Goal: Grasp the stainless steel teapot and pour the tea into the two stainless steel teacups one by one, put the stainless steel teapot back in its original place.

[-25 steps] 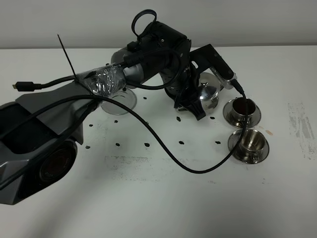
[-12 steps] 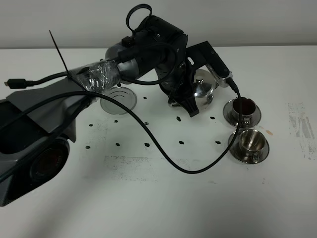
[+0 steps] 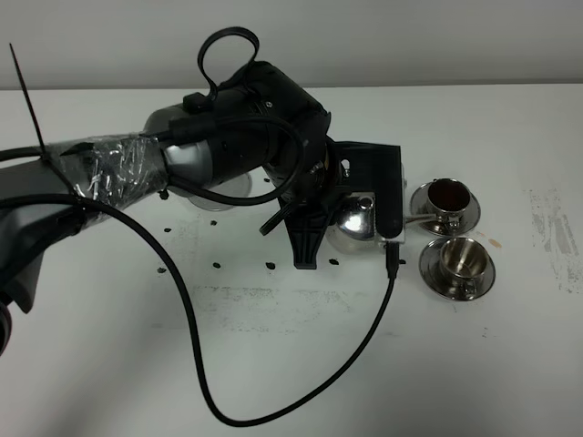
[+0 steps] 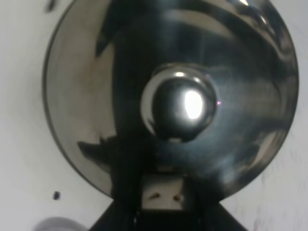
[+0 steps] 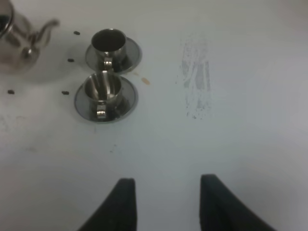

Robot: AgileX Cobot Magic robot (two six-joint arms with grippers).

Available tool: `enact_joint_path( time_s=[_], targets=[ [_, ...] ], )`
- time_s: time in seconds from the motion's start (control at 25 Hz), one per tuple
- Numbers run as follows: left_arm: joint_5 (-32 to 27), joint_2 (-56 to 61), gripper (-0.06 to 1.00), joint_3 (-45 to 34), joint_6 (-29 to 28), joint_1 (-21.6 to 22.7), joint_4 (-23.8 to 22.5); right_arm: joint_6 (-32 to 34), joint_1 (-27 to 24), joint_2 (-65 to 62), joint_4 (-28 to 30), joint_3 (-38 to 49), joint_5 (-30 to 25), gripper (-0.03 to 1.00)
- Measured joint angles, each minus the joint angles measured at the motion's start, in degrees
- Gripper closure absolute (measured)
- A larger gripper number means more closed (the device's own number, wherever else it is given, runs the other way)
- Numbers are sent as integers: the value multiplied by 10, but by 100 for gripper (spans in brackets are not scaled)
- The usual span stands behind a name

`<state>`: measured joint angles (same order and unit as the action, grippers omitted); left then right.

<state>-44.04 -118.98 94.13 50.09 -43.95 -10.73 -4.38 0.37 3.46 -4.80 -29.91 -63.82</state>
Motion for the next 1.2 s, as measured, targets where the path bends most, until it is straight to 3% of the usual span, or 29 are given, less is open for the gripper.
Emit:
enact_joint_path(
  time_s=[0.28, 0.48, 0.8, 1.2],
  targets=[
    [56, -4, 76, -2, 21, -24, -104, 1, 0, 0, 0, 0, 0, 66],
    [82, -24, 76, 2, 23, -37, -120, 1, 0, 0, 0, 0, 0, 66],
    [72, -65, 76, 40, 5, -48, -148, 1, 0, 0, 0, 0, 0, 66],
    [62, -66, 76, 41, -36, -70, -240, 1, 0, 0, 0, 0, 0, 66]
  ],
)
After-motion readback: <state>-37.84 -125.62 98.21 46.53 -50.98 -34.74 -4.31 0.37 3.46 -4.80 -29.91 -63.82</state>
